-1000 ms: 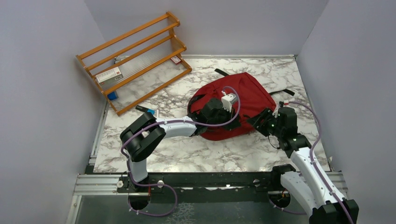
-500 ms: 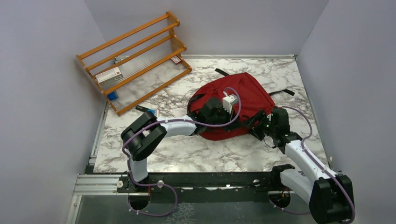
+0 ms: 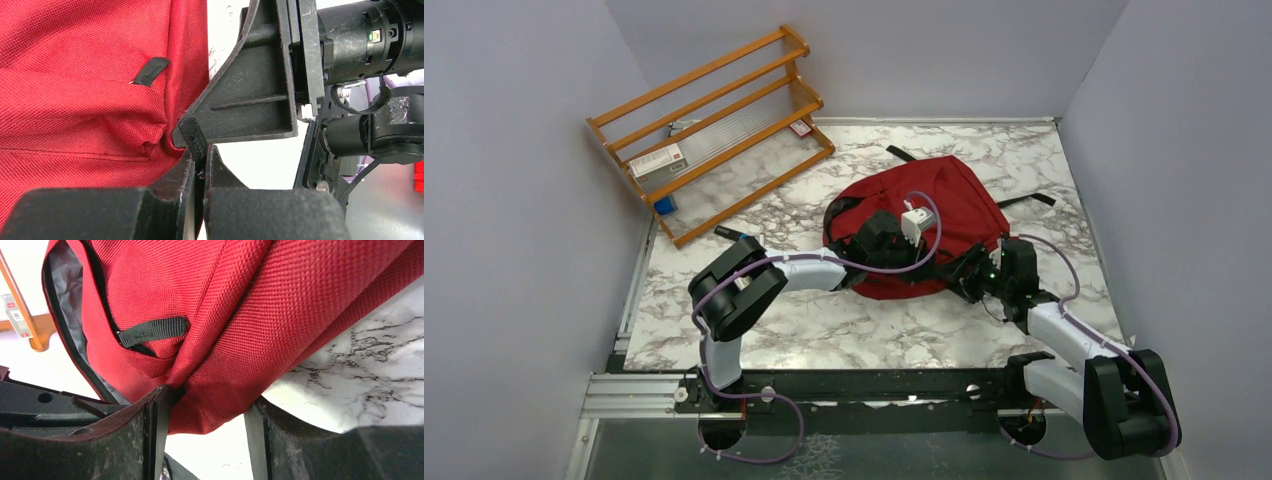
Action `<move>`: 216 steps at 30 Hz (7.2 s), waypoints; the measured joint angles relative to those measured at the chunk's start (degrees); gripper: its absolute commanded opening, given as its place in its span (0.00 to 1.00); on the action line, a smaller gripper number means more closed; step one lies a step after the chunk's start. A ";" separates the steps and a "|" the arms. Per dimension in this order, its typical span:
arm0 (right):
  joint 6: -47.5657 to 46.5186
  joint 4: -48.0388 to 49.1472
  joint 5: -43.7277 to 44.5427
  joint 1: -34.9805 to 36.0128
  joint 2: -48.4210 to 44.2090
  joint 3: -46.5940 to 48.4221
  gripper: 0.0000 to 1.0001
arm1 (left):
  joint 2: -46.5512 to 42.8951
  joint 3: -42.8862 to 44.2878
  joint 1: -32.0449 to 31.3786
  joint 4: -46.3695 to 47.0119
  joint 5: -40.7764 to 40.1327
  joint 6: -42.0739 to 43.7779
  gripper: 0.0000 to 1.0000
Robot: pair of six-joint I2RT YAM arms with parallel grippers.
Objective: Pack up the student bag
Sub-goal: Zip the student bag at the center of the board.
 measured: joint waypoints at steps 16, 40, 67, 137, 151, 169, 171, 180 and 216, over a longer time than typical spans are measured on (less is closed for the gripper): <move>-1.84 3.39 -2.60 -0.04 1.11 -0.04 0.01 | 0.55 1.60 -0.09 -1.57 -1.73 -0.42 0.18; -3.67 1.90 -4.24 0.33 -0.37 -0.70 0.01 | 4.33 8.66 0.11 -7.06 -4.66 0.42 0.35; -3.85 5.62 -2.47 0.35 2.27 -5.20 0.01 | 3.37 11.82 0.35 -21.94 -8.20 -3.54 0.49; -5.07 6.82 -1.29 0.33 3.56 -6.16 0.01 | 4.70 11.63 0.52 -21.59 -7.50 0.59 0.00; -5.07 7.17 -1.46 0.35 3.61 -6.16 0.01 | 0.09 4.90 2.99 -15.30 -2.36 -1.18 0.00; -5.20 4.87 -0.61 0.52 3.63 -3.80 0.01 | -14.60 -2.95 6.27 -19.65 2.78 9.57 0.00; -5.42 4.20 -0.35 0.72 3.63 -3.43 0.01 | -15.80 -4.04 7.13 -20.31 2.78 10.19 0.00; -6.25 0.22 1.77 0.83 3.56 -1.95 0.01 | -22.34 -6.75 12.68 -25.14 -1.01 11.69 0.00; -24.20 -28.06 15.96 1.03 -12.22 20.11 0.61 | -24.37 -5.11 21.57 -23.10 -3.17 15.02 0.00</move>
